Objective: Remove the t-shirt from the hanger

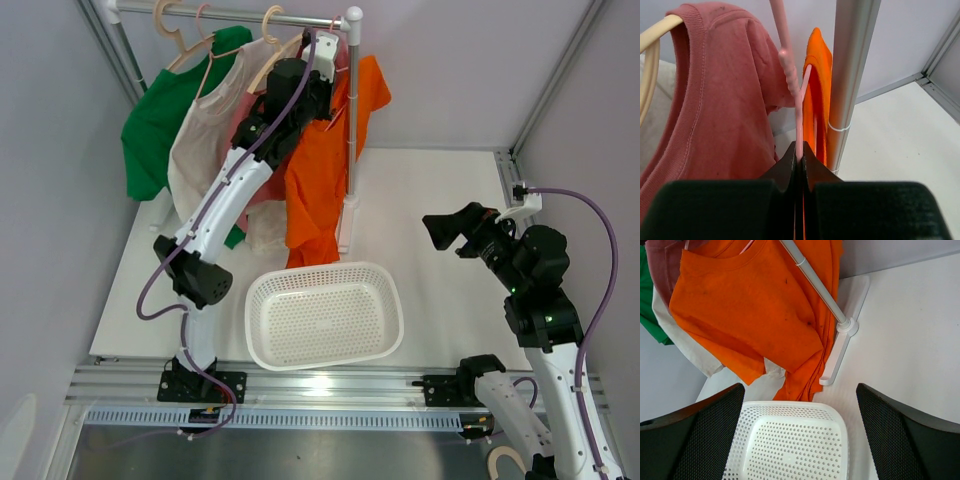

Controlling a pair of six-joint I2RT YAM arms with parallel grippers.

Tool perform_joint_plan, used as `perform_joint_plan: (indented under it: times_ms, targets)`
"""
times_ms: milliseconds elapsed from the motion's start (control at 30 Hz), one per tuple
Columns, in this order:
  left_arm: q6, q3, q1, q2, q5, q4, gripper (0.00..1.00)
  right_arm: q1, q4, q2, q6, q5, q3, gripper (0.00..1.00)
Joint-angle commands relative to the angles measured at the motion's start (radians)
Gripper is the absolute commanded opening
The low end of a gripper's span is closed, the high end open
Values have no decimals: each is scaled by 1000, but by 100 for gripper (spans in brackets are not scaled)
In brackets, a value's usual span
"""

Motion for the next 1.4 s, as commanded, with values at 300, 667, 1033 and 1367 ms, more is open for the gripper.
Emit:
perform_joint_plan:
  times_ms: [300, 667, 1033, 1367]
  targets:
    - [43, -37, -25, -80, -76, 130, 38, 4, 24, -1, 4, -12, -15, 100]
    - [31, -137, -42, -119, -140, 221, 31, 4, 21, -3, 6, -17, -15, 99]
    - [35, -120, -42, -116, -148, 222, 1, 4, 24, -3, 10, -21, -19, 100]
    - [66, -88, -48, -162, -183, 279, 1, 4, 24, -3, 10, -31, -22, 99]
